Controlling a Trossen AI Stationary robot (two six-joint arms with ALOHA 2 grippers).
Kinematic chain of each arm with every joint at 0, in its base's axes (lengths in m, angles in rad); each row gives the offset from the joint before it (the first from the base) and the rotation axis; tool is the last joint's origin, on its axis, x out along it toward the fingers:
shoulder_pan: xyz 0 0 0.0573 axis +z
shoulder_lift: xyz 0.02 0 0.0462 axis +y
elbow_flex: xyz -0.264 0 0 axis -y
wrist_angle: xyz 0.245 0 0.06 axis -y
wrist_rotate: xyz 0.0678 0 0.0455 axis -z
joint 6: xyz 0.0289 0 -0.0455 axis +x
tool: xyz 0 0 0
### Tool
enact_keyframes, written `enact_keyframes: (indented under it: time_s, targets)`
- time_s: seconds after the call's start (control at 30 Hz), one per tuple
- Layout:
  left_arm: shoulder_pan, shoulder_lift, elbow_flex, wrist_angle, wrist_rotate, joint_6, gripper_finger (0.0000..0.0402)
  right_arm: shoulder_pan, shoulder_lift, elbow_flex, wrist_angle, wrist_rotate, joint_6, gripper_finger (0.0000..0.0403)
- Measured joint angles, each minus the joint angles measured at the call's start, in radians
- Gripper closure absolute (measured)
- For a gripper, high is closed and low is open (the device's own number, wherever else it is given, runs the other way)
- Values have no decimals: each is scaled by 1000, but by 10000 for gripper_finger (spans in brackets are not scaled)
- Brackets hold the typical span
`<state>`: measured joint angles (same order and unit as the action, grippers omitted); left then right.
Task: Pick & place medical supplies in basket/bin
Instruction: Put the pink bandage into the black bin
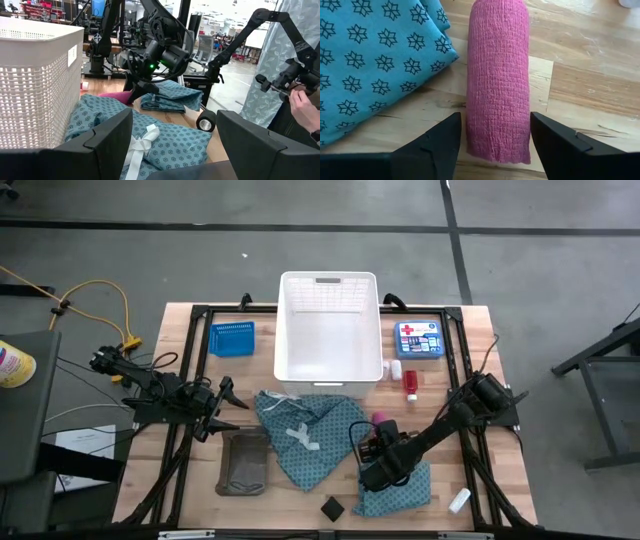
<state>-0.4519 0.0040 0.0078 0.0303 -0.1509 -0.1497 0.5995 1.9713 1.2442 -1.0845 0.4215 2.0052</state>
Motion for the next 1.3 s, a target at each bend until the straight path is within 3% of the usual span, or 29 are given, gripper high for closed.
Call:
enact_keyframes:
  time_s: [0.33, 0.5, 0.73, 0.93, 1.3]
  targets:
    - [0, 0, 0, 0, 0, 0, 121, 3, -5, 0, -2, 8, -10, 293]
    - [0, 0, 0, 0, 4, 0, 121, 31, -37, -1, -39, 60, -19, 301]
    - [0, 0, 0, 0, 3, 0, 121, 98, -213, -1, -82, 238, -81, 299]
    - [0, 0, 0, 0, 3, 0, 121, 122, -339, 0, 38, 310, -314, 298]
    - [0, 0, 0, 0, 2, 0, 121, 32, -328, 0, 492, 288, -923, 298]
